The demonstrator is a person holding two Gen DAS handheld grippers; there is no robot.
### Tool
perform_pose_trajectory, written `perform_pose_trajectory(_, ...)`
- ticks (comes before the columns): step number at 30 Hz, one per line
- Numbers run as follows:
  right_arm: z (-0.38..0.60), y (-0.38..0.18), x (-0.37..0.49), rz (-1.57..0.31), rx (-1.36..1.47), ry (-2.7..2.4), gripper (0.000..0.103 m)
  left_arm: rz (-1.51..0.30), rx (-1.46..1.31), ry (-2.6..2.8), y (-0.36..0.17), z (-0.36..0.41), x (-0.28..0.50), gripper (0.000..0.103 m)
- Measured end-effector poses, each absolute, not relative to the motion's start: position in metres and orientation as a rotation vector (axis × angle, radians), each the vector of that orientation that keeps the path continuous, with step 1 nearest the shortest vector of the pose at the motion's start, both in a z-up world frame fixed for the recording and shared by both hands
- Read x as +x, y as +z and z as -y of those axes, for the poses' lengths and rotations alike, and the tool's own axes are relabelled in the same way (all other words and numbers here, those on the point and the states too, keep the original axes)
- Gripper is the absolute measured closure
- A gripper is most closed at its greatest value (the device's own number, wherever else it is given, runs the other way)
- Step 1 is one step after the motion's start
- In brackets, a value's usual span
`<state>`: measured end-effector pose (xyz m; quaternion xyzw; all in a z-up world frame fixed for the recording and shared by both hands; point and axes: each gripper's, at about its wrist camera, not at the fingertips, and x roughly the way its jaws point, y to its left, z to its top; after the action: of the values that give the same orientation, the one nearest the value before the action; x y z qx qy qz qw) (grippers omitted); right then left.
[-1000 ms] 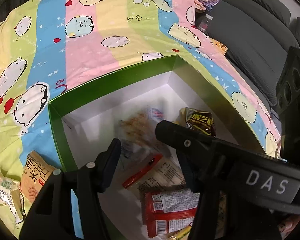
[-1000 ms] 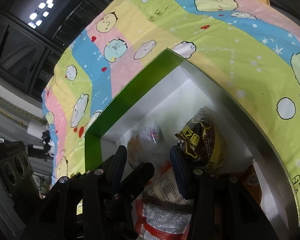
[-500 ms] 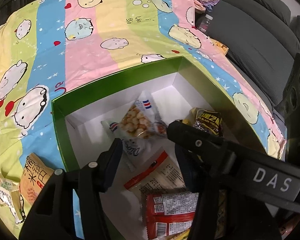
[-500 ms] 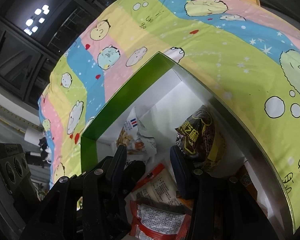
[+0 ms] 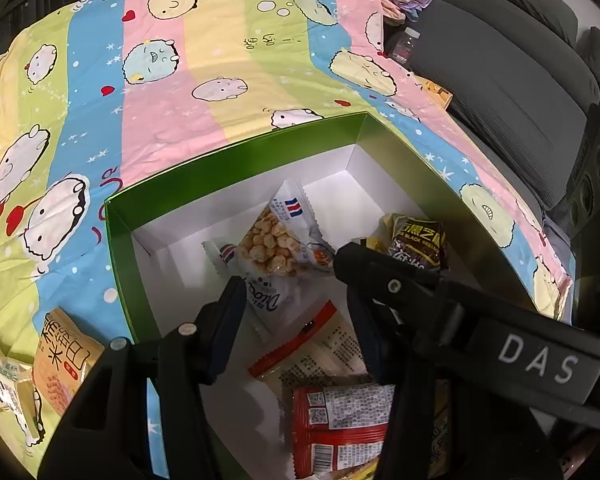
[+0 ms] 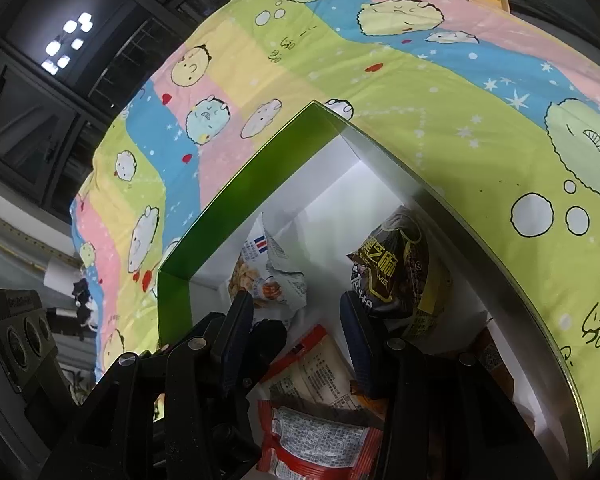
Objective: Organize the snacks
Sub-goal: 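Withdraw the open right gripper from the box toward the snack packets, then grasp the white-and-green snack packet with the right gripper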
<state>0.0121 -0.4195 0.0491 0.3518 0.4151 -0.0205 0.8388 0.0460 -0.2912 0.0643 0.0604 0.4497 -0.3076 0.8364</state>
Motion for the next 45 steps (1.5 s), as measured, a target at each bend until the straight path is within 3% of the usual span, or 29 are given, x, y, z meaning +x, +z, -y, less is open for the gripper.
perform_pose_trajectory(12, 0.425, 0.049, 0.009, -0.876, 0.748, -0.067, 0.055, -0.952, 0.129, -0.672, 0.064, 0.294, 0.045, 0.052)
perform_pose_trajectory(15, 0.423, 0.056, 0.006, -0.850, 0.732, -0.058, 0.044, -0.948, 0.086, -0.684, 0.068, 0.287, 0.044, 0.048)
perform_pose_trajectory(17, 0.420, 0.063, 0.001, -0.828, 0.707, -0.056, 0.029, -0.970, 0.059, -0.692, 0.074, 0.282, 0.041, 0.038)
perform_pose_trajectory(21, 0.413, 0.081, -0.013, -0.764, 0.672, -0.025, 0.020, -0.949, 0.025, -0.703, 0.096, 0.261, 0.029, 0.035)
perform_pose_trajectory(23, 0.406, 0.093, -0.023, -0.736, 0.641, -0.026, 0.020, -0.908, 0.005, -0.680, 0.112, 0.241, 0.021, 0.023)
perform_pose_trajectory(25, 0.400, 0.103, -0.031, -0.713, 0.624, -0.026, 0.018, -0.874, -0.018, -0.639, 0.124, 0.217, 0.014, 0.020)
perform_pose_trajectory(38, 0.311, 0.144, -0.038, -0.762, 0.544, 0.181, 0.014, -0.844, -0.288, -0.248, 0.123, -0.015, 0.004, 0.012)
perform_pose_trajectory(45, 0.245, 0.128, -0.008, -0.869, 0.524, 0.284, 0.014, -0.927, -0.410, -0.170, 0.090, -0.071, 0.008, 0.012)
